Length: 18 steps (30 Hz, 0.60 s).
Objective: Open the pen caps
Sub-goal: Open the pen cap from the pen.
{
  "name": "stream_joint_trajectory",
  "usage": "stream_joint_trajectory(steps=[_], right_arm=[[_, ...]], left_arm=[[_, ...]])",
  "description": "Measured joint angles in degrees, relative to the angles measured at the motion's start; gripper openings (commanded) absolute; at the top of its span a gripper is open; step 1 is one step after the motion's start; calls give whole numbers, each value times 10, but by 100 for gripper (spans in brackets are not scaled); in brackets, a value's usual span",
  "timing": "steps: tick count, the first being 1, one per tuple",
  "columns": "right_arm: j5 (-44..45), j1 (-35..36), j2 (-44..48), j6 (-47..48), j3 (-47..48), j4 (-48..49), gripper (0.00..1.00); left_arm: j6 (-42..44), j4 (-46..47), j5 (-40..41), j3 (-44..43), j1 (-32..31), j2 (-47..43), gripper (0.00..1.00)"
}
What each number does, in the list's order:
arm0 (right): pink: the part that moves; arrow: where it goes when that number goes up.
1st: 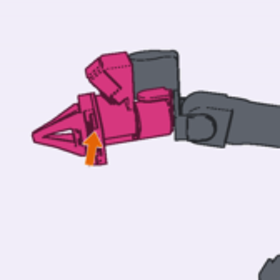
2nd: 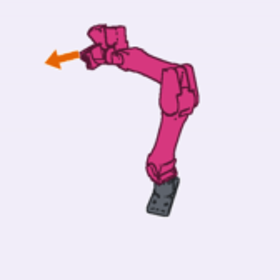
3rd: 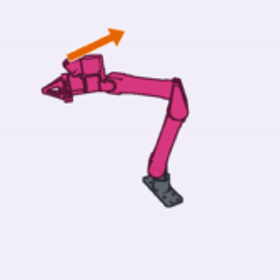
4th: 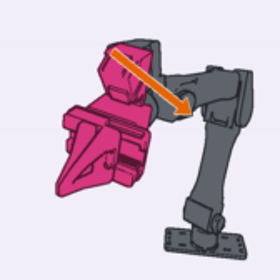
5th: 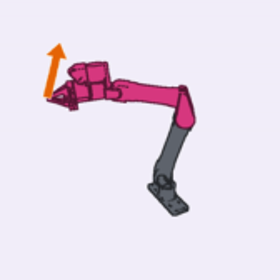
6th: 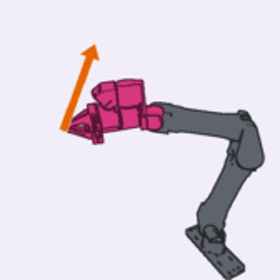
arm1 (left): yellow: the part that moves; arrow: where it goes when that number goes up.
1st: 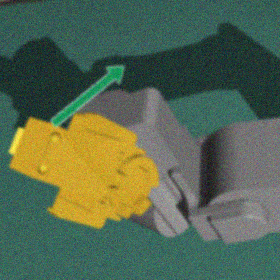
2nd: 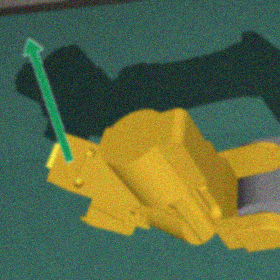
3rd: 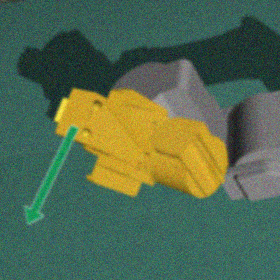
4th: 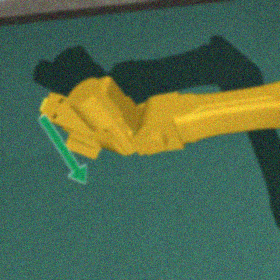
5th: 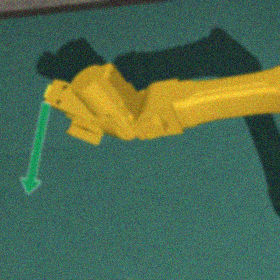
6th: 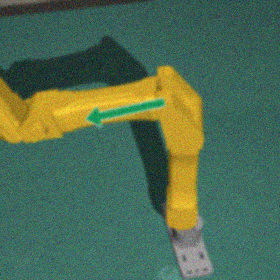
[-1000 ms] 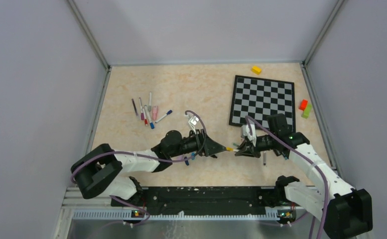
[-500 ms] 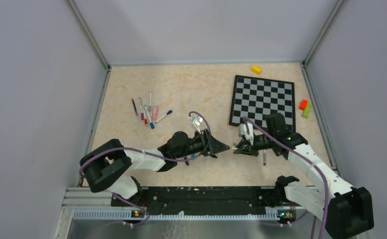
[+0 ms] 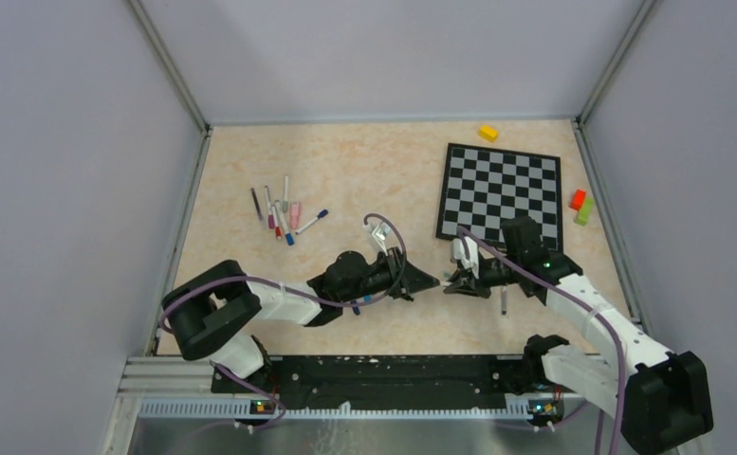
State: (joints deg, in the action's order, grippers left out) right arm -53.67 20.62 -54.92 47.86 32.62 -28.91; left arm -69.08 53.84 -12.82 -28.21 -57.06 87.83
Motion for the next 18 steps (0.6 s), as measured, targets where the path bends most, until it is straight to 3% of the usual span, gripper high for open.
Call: stream_joint_trajectory(steps=[2,3,13,18], right_arm=[[3,0,0,0,0,1,0],[3,0,0,0,0,2,0],[-3,11,0,24,3,-2,0],[10,6,1,38,3,-42,0]], left_arm=[[-3,0,1,0,0,2,2],[-4,1,2,0,0,2,0],[-17,41,21,44,1,-27,0],[-32,70,49,123,62,-113,0]])
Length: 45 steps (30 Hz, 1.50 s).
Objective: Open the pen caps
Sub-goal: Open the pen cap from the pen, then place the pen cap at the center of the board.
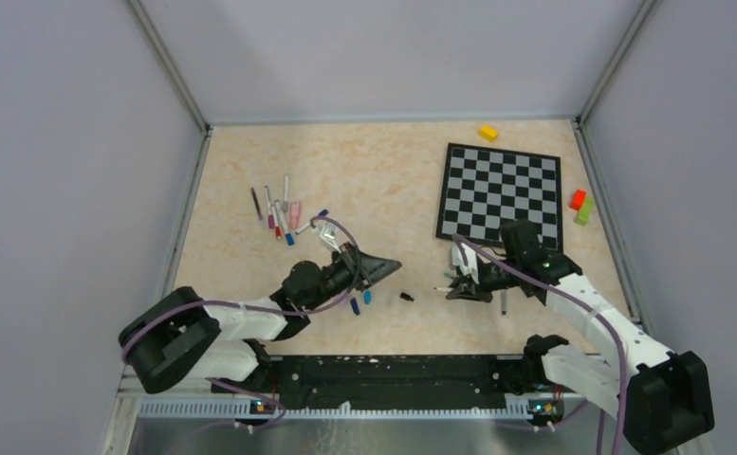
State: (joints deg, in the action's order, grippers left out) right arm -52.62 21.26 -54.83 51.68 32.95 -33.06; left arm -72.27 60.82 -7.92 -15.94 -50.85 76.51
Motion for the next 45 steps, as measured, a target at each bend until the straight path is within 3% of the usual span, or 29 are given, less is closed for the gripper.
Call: stream_joint_trajectory(steps=[7,14,20,26,38,45], right_arm=[[14,-10,0,-1,0,-8,0],[38,-141,25,-24,1,-8,0],[54,-243,44,-48,2,-1,0],[63,-279,44,-63,2,5,0],[69,-287,37,-69,2,5,0],[89,-290,30,-73,2,9,0]], left_arm=[[23,-48,25,36,38,-140,0],[174,-319,-27,-109,32,-155,6],[266,-446,-27,-203,-44,-65,9],[316,-534,1,-278,-93,91,11],[373,-623,58,-393,-100,246,22],[382,-647,63,-413,-100,262,31]])
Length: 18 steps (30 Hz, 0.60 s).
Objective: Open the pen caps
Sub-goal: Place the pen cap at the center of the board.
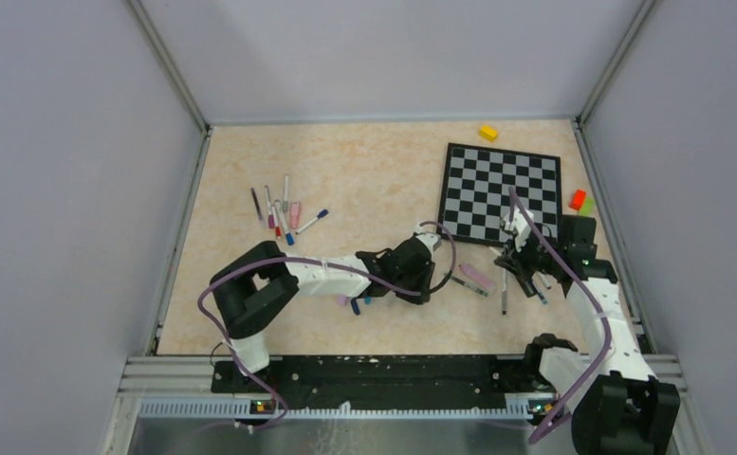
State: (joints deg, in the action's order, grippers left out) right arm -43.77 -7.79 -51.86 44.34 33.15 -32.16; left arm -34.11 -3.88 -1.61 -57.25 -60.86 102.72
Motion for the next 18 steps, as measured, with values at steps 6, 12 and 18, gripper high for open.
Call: stream_joint_trajectory(steps=[6,12,18], right_arm=[[20,-30,-14,-14,0,1,0],[33,-72,-35,-22,1,2,0],[40,-110,-63,-25,9,-1,0]], left_arm=[[7,-16,1,-8,0,0,36],[14,-25,2,-12,0,-1,43],[23,-33,17,-12,0,-23,48]])
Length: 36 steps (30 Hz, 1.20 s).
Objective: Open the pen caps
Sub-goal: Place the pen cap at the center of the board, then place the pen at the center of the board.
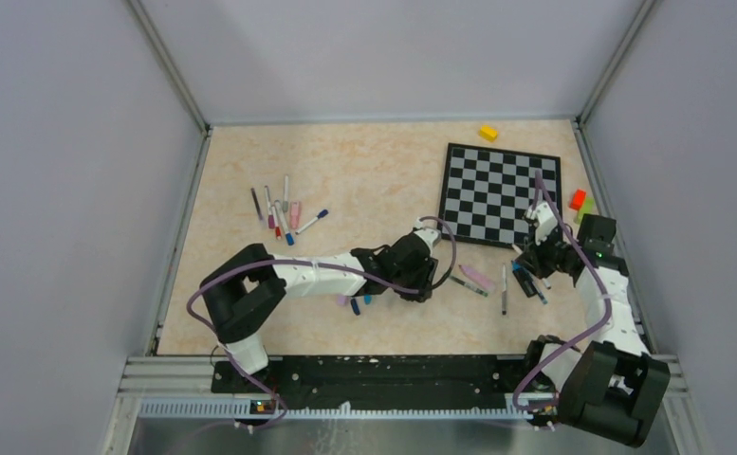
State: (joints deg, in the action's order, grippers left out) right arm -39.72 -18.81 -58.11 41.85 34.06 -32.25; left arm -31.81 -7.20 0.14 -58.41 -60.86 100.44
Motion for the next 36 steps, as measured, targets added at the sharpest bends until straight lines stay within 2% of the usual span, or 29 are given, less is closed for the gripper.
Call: stream_joint_trajectory(steps=[7,21,26,30,33,36], right_arm=[[10,-4,-14,-8,2,1,0],[47,-45,-30,-16,2,14,0],[80,-74,-47,-21,2,26,1],[107,-83,-77,-27,3,30,3],[125,-85,-96,-33,8,33,4],[135,-86,-113,-36,14,38,6]], left_arm=[[11,14,5,8,0,-53,50],[33,33,-13,47,0,-82,49],[51,56,19,99,0,-168,62],[69,90,55,151,0,-261,86],[79,113,87,193,0,-329,97],[85,125,119,232,0,-392,99]])
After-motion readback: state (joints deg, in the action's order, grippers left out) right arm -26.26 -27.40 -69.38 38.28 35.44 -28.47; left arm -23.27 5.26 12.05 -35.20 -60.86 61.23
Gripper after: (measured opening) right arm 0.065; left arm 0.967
